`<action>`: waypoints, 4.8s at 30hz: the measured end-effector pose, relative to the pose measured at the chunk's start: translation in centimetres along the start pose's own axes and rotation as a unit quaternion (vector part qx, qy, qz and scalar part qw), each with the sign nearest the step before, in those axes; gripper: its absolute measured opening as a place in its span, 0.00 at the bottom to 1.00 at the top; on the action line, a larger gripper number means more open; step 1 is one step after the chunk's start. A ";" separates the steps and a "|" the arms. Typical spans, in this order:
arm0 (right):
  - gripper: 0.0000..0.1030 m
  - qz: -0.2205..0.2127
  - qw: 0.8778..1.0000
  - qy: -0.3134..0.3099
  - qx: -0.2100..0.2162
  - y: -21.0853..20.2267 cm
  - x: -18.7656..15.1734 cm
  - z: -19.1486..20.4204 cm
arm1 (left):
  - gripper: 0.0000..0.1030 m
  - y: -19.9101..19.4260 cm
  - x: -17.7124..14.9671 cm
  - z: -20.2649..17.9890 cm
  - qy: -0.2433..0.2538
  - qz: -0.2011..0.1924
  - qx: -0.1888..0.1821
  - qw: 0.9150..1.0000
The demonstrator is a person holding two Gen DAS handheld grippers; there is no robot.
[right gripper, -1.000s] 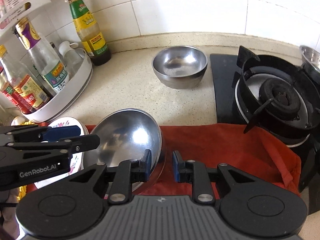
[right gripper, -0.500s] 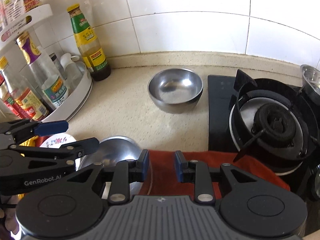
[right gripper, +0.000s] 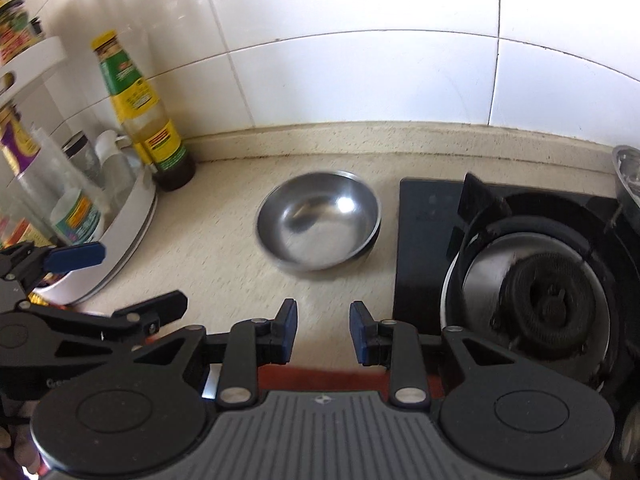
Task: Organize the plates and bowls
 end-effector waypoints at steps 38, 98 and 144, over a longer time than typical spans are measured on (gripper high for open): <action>0.19 0.061 0.996 -0.057 -0.029 11.5 4.5 -1.7 | 0.49 13.5 3.3 -1.4 -0.043 0.079 -0.111 0.990; 0.19 -0.008 0.995 -0.094 -0.018 -2.8 -1.2 5.1 | 0.36 -2.0 0.6 -0.2 -0.042 -0.010 -0.105 0.994; 0.31 -0.008 0.998 -0.051 -0.031 -5.9 -8.8 4.9 | 0.84 -11.5 -10.9 -4.3 0.035 -0.069 -0.084 0.993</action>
Point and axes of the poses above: each gripper's, at about its wrist camera, not at the fingertips, and y roughly the way its jaws point, z to its left, x to its top, the point moved 8 cm from there along y, roughly the way its jaws point, and after that the axes turned 15 degrees about y, right-handed, at the moved point
